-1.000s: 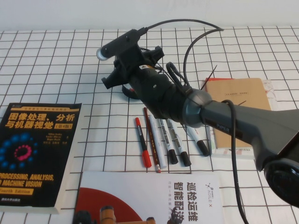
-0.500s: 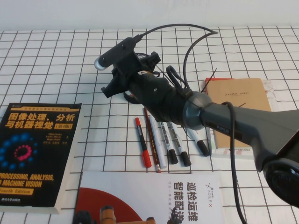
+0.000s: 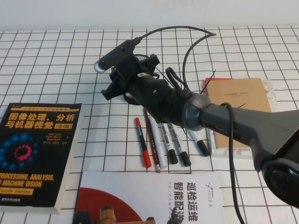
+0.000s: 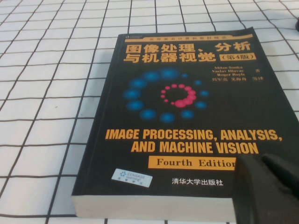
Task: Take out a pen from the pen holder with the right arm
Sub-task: 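Take a marker out of the pen holder and lay it on the table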
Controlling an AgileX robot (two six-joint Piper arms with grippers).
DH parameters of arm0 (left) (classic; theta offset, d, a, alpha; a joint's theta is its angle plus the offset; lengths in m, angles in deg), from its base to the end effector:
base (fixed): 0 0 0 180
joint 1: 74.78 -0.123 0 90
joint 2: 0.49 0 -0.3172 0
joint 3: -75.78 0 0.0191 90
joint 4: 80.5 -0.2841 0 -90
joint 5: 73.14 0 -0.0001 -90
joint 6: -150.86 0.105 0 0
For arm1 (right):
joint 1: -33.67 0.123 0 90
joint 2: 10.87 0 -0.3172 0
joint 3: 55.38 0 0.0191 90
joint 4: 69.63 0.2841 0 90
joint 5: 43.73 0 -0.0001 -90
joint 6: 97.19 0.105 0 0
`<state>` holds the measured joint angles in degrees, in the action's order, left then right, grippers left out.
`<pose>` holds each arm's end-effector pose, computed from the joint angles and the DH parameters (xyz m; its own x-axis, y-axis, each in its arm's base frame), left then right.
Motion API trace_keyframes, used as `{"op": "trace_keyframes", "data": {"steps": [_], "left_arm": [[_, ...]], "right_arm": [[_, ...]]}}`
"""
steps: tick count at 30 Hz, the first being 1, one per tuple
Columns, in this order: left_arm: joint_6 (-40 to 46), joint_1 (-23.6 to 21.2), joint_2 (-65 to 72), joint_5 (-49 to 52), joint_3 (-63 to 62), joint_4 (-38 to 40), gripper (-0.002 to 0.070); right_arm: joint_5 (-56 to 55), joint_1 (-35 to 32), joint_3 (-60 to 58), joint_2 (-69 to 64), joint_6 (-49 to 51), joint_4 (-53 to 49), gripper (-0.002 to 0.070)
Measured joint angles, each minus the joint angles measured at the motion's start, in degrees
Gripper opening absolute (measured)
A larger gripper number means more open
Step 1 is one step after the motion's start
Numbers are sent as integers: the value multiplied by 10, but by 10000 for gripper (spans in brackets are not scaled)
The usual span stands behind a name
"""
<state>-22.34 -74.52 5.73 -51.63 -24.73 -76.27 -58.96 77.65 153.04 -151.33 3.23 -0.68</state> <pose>0.0668 -0.0031 0.1666 -0.2933 0.0513 -0.9547 0.0451 0.9982 0.0398 0.4587 0.4070 0.2072 -0.1009 -0.3619 -0.9267 -0.5342 0.8055 -0.2564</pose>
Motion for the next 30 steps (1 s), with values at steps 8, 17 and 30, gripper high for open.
{"op": "trace_keyframes", "data": {"steps": [8, 17, 30], "left_arm": [[0, 0, 0, 0, 0, 0, -4], [0, 0, 0, 0, 0, 0, -4], [0, 0, 0, 0, 0, 0, -5]], "right_arm": [[0, 0, 0, 0, 0, 0, 226], [-2, 0, 0, -1, 0, 0, 226], [-3, -3, 17, -3, 0, 1, 226]]}}
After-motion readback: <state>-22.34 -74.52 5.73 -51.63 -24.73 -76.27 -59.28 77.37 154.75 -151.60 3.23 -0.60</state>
